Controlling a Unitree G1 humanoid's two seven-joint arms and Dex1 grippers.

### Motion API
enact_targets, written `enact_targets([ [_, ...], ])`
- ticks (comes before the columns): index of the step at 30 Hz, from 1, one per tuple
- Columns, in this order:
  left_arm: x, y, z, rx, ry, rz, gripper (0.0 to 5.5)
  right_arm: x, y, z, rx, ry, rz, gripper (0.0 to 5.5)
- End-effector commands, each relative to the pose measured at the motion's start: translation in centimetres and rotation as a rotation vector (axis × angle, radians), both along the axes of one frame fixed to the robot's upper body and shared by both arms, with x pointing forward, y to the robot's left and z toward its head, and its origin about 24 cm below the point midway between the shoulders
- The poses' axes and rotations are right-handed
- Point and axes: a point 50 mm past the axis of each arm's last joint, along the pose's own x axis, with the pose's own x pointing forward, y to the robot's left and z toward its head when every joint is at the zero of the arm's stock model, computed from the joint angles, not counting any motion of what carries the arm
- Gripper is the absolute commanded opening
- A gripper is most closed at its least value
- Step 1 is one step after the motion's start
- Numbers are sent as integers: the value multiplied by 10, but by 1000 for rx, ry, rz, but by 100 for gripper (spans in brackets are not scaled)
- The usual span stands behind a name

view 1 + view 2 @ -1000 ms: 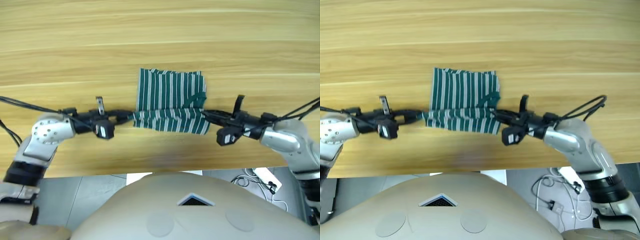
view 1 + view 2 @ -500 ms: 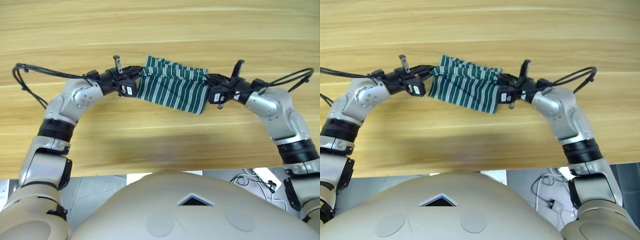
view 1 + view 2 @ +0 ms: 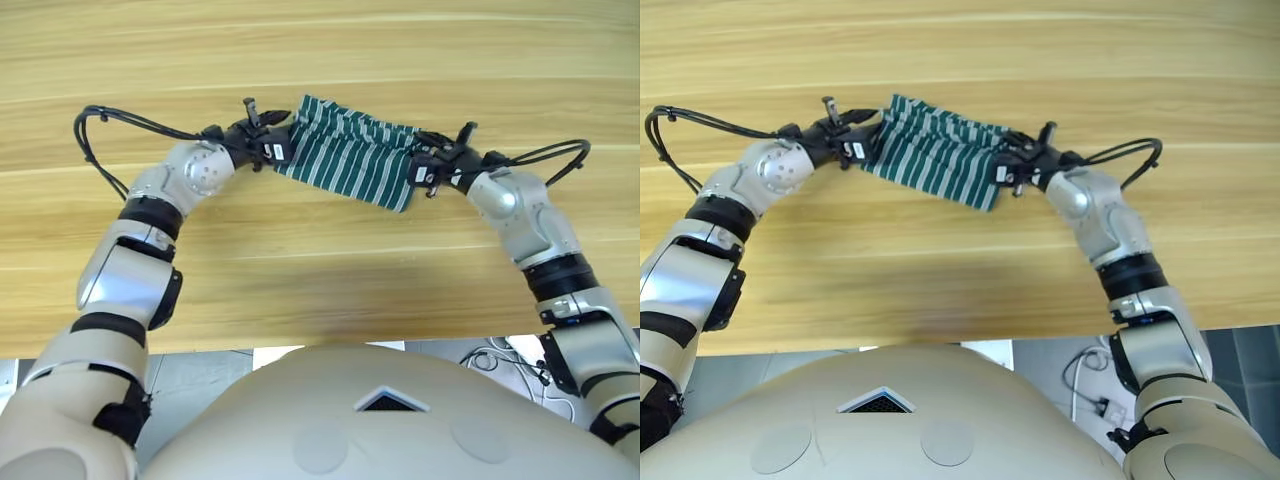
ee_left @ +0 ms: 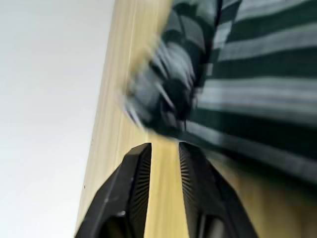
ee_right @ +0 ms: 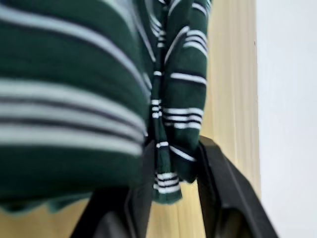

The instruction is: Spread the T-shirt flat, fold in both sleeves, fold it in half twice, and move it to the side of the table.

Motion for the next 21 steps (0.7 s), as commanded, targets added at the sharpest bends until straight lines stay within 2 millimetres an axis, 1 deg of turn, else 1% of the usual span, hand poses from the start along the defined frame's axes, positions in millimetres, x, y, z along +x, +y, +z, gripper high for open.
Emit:
enact_targets([
  [1, 23, 5, 27, -177, -51, 160, 165, 16, -13, 18, 132, -51, -151, 194],
  [4, 35, 7, 44, -334, -65, 250, 213, 26, -16, 21, 265, -38, -249, 249],
  [5, 37, 7, 48, -374, -67, 260, 232, 30, -17, 21, 304, -33, -277, 267],
  [7, 37, 4, 52, -426, -62, 240, 265, 38, -19, 25, 437, -12, -339, 304],
  [8, 32, 0, 49, -417, -42, 179, 276, 42, -22, 28, 506, -10, -377, 316],
  [9, 22, -4, 44, -405, -1, 91, 297, 47, -26, 33, 563, -17, -409, 340],
  [11, 2, -6, 33, -345, 66, -66, 328, 49, -25, 42, 647, -28, -391, 374],
  [12, -9, -5, 29, -314, 101, -134, 334, 48, -20, 48, 674, -38, -353, 382],
  [14, -27, -4, 22, -263, 164, -233, 362, 46, -8, 57, 704, -54, -268, 415],
  [15, -33, -3, 19, -239, 185, -262, 381, 45, -2, 61, 717, -60, -230, 434],
  [18, -38, -3, 15, -184, 212, -277, 425, 46, 15, 70, 712, -80, -156, 482],
  [20, -37, -2, 13, -135, 205, -261, 453, 48, 28, 70, 677, -86, -117, 512],
  [21, -34, -1, 12, -108, 196, -244, 476, 48, 36, 69, 663, -82, -93, 537],
])
